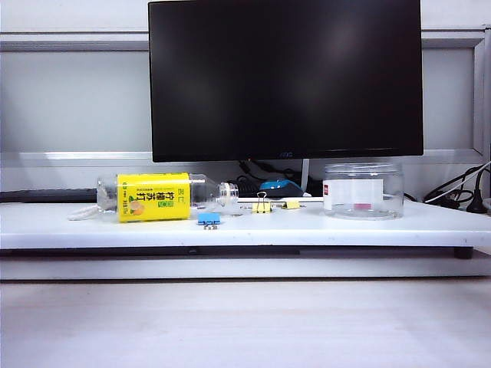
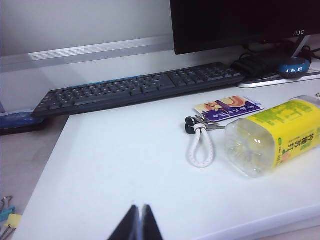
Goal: Pick up the clips with the largest number of clips of the same color on the table and place them in a round transparent plastic box.
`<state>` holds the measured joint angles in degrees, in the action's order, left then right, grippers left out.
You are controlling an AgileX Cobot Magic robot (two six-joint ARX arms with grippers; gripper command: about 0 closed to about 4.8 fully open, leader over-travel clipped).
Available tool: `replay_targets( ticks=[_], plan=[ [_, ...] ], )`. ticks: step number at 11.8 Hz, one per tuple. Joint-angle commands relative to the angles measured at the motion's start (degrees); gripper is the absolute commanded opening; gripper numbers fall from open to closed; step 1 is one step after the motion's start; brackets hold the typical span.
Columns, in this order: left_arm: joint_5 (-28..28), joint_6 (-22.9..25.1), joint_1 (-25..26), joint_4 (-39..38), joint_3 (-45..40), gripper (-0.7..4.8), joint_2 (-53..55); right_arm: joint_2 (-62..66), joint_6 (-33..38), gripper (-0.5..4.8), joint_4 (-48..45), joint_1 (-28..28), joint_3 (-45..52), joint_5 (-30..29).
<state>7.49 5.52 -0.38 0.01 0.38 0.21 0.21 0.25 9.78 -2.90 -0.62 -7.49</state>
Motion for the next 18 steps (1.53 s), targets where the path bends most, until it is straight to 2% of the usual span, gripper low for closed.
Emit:
replay_targets(
  ticks=[1, 6, 7, 8, 9, 10, 11, 13, 14, 15, 16, 17, 18],
  plan=[
    [0.3, -0.2, -0.1, 0.4, -0.1, 0.21, -0.2, -0.1, 0.2, -0.05, -0.6, 0.0, -0.1, -0.1],
    [0.3, -0.4, -0.1, 0.5, -0.1, 0.22, -0.2, -0.1, 0.7, -0.05, -1.2, -0.1, -0.1, -0.2],
    [2.0, -10.7, -0.2, 0.5, -0.1, 0.22, -0.2, -0.1, 8.2, -0.05, -1.9, -0.1, -0.1, -0.3],
    [4.7, -24.4, -0.2, 0.5, -0.1, 0.22, -0.2, -0.1, 20.7, -0.05, -2.3, -0.1, -0.1, -0.3],
    [5.4, -27.1, -0.2, 0.8, -0.1, 0.22, -0.2, -0.1, 23.8, -0.05, -2.4, -0.1, -0.1, -0.3],
    [6.4, -33.2, -0.2, 1.7, -0.1, 0.22, -0.2, -0.1, 30.2, -0.05, -3.0, 0.0, -0.1, -0.9],
    [7.2, -36.2, -0.2, 2.0, -0.1, 0.22, -0.2, -0.1, 32.8, -0.05, -3.7, 0.0, -0.1, -1.9],
    [10.3, -38.6, -0.2, 4.0, -0.1, 0.25, -0.2, -0.1, 34.4, -0.04, -8.7, 0.0, -0.1, -9.9],
    [13.3, -40.0, -0.2, 5.4, 0.0, 0.33, -0.2, -0.1, 34.7, 0.01, -13.6, -0.1, -0.1, -16.0],
    [16.5, -42.8, -0.2, 7.5, 0.2, 1.63, -0.2, -0.1, 36.5, 0.03, -16.4, -0.1, -0.9, -19.1],
    [18.5, -43.5, -0.2, 7.8, 2.0, 2.49, -0.2, -0.1, 36.1, 0.04, -14.3, -0.1, -2.6, -19.0],
    [23.4, -42.8, -0.2, 8.3, 7.5, 2.49, -0.2, -0.1, 36.1, 0.04, -11.3, -0.1, -4.4, -19.2],
    [24.5, -41.6, -0.2, 8.4, 9.5, 2.49, -0.2, -0.1, 35.9, 0.04, -10.5, -0.1, -4.8, -19.3]
  ],
)
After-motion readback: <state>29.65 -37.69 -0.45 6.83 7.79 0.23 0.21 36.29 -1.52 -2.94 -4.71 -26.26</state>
